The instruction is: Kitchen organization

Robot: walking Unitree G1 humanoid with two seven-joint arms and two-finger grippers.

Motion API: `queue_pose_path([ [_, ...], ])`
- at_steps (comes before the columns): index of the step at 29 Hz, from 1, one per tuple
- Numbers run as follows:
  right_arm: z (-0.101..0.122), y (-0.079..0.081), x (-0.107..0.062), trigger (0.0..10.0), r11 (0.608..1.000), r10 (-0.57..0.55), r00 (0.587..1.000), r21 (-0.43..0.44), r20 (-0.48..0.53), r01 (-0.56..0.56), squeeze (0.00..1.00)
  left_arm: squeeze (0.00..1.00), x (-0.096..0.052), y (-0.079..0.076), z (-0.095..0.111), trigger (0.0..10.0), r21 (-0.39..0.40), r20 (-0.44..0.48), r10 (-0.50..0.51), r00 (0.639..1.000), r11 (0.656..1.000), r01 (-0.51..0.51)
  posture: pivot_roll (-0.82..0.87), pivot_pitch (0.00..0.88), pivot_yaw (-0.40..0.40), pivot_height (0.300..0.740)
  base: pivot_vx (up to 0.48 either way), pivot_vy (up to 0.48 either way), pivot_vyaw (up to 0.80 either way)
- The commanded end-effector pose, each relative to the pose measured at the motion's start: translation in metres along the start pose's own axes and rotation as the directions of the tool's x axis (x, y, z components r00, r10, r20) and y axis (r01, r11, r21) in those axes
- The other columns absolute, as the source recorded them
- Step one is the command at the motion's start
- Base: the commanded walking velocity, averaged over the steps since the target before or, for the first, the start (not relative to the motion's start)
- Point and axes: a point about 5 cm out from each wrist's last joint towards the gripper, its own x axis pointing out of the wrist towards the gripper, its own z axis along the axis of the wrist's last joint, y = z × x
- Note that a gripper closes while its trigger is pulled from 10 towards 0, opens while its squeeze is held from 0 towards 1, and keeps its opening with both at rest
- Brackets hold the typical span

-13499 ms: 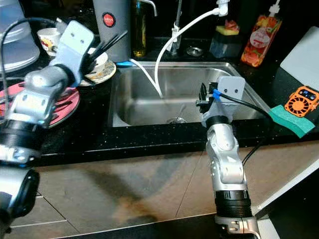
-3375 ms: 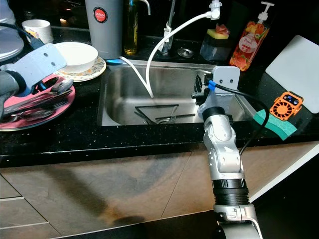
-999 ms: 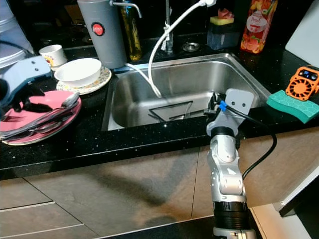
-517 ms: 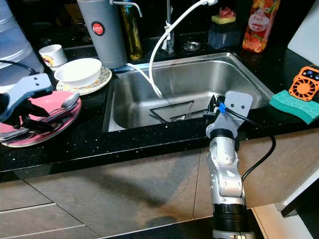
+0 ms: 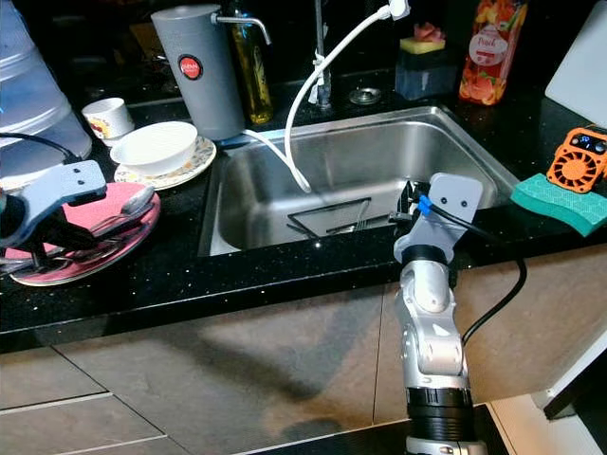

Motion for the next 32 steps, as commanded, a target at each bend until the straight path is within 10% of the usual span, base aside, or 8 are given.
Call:
queue_pose_path([
  [1,0.003,0.004,0.000,10.0,1.000,0.015,1.000,0.000,0.005,-0.015,0.00,0.00,0.004,0.000,0.007,0.0,0.023,0.009,0.006,1.000,1.000,-0.007,0.04,0.000,0.110,0.740,0.000,0.000,0.00],
  [5,0.003,0.004,0.000,10.0,1.000,0.017,1.000,-0.001,0.004,-0.017,0.00,0.00,-0.004,0.009,0.023,0.0,0.040,0.076,0.084,0.994,0.995,-0.087,0.04,0.000,0.107,0.740,0.000,0.000,0.00],
  [7,0.003,0.003,0.001,10.0,1.000,0.018,1.000,-0.004,0.004,-0.018,0.00,0.00,-0.015,0.021,0.050,10.0,0.052,0.197,0.206,0.959,0.974,-0.220,0.03,0.000,0.101,0.740,0.000,0.000,0.00],
  [18,0.010,0.001,0.004,10.0,1.000,0.019,0.999,-0.008,0.026,-0.018,0.00,0.00,-0.032,0.024,0.143,10.0,0.086,0.569,0.249,0.784,0.930,-0.358,0.03,0.000,0.091,0.740,0.000,0.000,0.00],
  [24,0.045,0.000,0.010,10.0,0.999,-0.008,0.986,-0.051,0.165,0.016,0.00,0.00,0.007,-0.017,0.219,10.0,0.034,0.786,0.093,0.612,0.980,-0.194,0.01,0.000,0.090,0.740,0.000,0.000,0.00],
  [26,0.054,-0.002,0.010,10.0,0.997,-0.021,0.979,-0.073,0.203,0.036,0.00,0.32,0.018,-0.028,0.233,10.0,-0.009,0.809,0.097,0.579,0.988,-0.153,0.01,0.000,0.090,0.740,0.000,0.000,0.00],
  [27,0.061,-0.004,0.011,10.0,0.994,-0.036,0.971,-0.092,0.236,0.059,0.00,1.00,0.027,-0.037,0.243,10.0,-0.056,0.829,0.107,0.549,0.992,-0.109,0.01,0.000,0.090,0.740,0.000,0.000,0.00],
  [32,0.069,-0.019,0.011,10.0,0.983,-0.114,0.960,-0.112,0.257,0.147,0.00,1.00,0.035,-0.044,0.256,10.0,-0.199,0.858,0.192,0.476,0.979,-0.036,-0.04,0.000,0.081,0.740,0.000,0.000,0.00],
])
